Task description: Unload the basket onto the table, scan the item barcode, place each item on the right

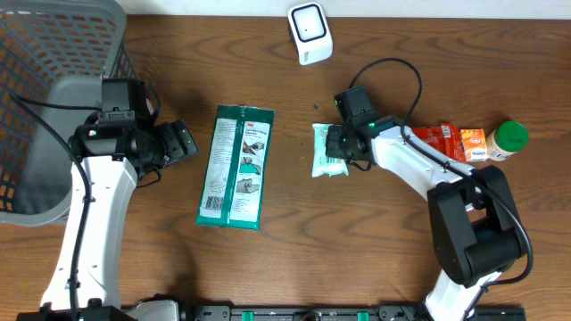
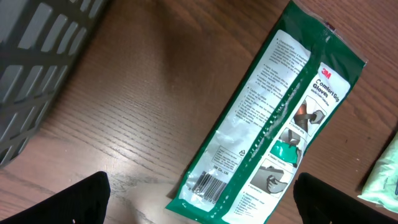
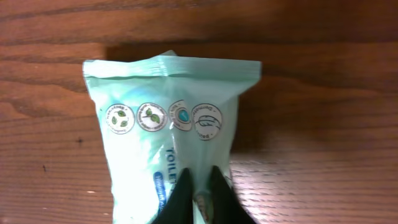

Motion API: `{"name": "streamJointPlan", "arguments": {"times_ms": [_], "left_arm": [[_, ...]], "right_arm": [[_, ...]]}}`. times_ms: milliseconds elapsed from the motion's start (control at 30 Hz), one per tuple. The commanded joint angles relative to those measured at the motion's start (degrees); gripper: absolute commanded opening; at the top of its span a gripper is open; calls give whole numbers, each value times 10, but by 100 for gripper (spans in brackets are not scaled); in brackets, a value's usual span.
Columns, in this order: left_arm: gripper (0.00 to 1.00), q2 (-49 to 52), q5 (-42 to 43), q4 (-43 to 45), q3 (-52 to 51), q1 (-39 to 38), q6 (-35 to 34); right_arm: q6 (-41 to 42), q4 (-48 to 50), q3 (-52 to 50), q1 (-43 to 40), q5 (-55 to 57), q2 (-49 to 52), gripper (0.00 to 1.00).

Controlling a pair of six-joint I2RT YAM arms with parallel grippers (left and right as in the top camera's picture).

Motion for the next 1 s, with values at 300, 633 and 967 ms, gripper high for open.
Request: {"name": "streamJointPlan", "arguments": {"times_ms": [300, 633, 967], "left_arm": [[95, -3, -5, -2, 1, 2, 3], [95, -3, -5, -2, 1, 2, 3], [95, -3, -5, -2, 1, 2, 3]], "right_arm": [[-56, -46, -10, -38, -65, -65, 47], [-39, -17, -10, -19, -78, 21, 54], [-60, 9, -9, -26, -142, 35, 4]]}}
